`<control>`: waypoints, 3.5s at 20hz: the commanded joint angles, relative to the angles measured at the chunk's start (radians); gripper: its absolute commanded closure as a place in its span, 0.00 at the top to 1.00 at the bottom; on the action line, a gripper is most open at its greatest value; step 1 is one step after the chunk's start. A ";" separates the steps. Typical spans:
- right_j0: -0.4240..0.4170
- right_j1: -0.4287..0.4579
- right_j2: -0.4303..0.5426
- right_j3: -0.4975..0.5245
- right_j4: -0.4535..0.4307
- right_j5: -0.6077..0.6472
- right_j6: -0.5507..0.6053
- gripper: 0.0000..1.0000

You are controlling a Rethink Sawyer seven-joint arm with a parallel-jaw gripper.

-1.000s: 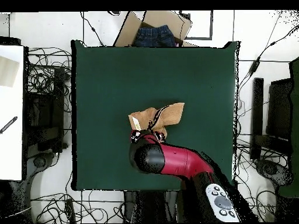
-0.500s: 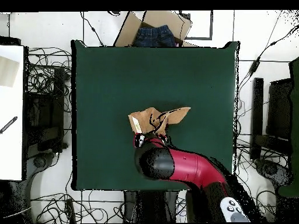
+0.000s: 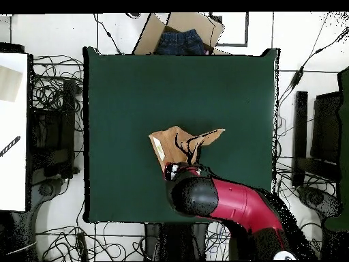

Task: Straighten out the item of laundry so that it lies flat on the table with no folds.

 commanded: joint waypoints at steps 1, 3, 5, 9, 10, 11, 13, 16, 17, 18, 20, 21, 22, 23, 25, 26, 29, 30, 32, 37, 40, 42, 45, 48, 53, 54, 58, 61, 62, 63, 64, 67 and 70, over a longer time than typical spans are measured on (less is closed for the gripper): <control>-0.027 -0.046 0.105 0.036 -0.017 0.107 -0.070 0.00; -0.044 -0.044 0.115 0.044 -0.017 0.101 -0.075 0.00; -0.054 -0.054 0.122 0.043 -0.017 0.116 -0.079 0.00; -0.073 -0.142 0.127 0.022 0.015 0.247 -0.124 0.00; -0.076 -0.156 0.127 0.006 0.014 0.285 -0.132 0.00; -0.080 -0.167 0.128 -0.008 0.012 0.318 -0.140 0.00; -0.095 -0.184 0.134 -0.029 0.012 0.364 -0.162 0.00; -0.123 -0.214 0.141 -0.046 0.016 0.425 -0.202 0.00; -0.134 -0.224 0.143 -0.055 0.019 0.449 -0.216 0.00; -0.145 -0.231 0.146 -0.059 0.022 0.464 -0.229 0.00; -0.166 -0.244 0.152 -0.061 0.029 0.488 -0.249 0.00; -0.178 -0.256 0.155 -0.065 0.033 0.505 -0.261 0.00; -0.187 -0.267 0.157 -0.070 0.036 0.527 -0.270 0.00; -0.193 -0.279 0.158 -0.078 0.038 0.550 -0.279 0.00; -0.206 -0.296 0.159 -0.096 0.040 0.592 -0.295 0.00; -0.213 -0.302 0.160 -0.101 0.042 0.605 -0.304 0.00; -0.226 -0.315 0.156 -0.100 0.051 0.621 -0.325 0.00; -0.230 -0.318 0.154 -0.099 0.054 0.623 -0.331 0.00; -0.232 -0.323 0.150 -0.094 0.057 0.620 -0.339 0.00; -0.237 -0.323 0.143 -0.087 0.064 0.605 -0.357 0.00; -0.245 -0.311 0.141 -0.082 0.064 0.589 -0.371 0.00; -0.250 -0.307 0.137 -0.068 0.066 0.568 -0.382 0.00; -0.250 -0.300 0.134 -0.059 0.067 0.547 -0.389 0.00; -0.250 -0.304 0.132 -0.072 0.066 0.571 -0.395 0.00; -0.253 -0.335 0.132 -0.130 0.061 0.674 -0.403 0.00; -0.257 -0.337 0.132 -0.141 0.061 0.694 -0.407 0.00; -0.260 -0.333 0.133 -0.153 0.057 0.716 -0.414 0.00; -0.270 -0.317 0.137 -0.170 0.050 0.724 -0.423 0.00; -0.273 -0.310 0.138 -0.173 0.048 0.722 -0.427 0.00; -0.277 -0.305 0.140 -0.178 0.046 0.723 -0.431 0.00; -0.282 -0.302 0.140 -0.182 0.045 0.726 -0.438 0.00; -0.295 -0.297 0.143 -0.200 0.041 0.744 -0.453 0.00; -0.307 -0.284 0.148 -0.216 0.034 0.752 -0.466 0.00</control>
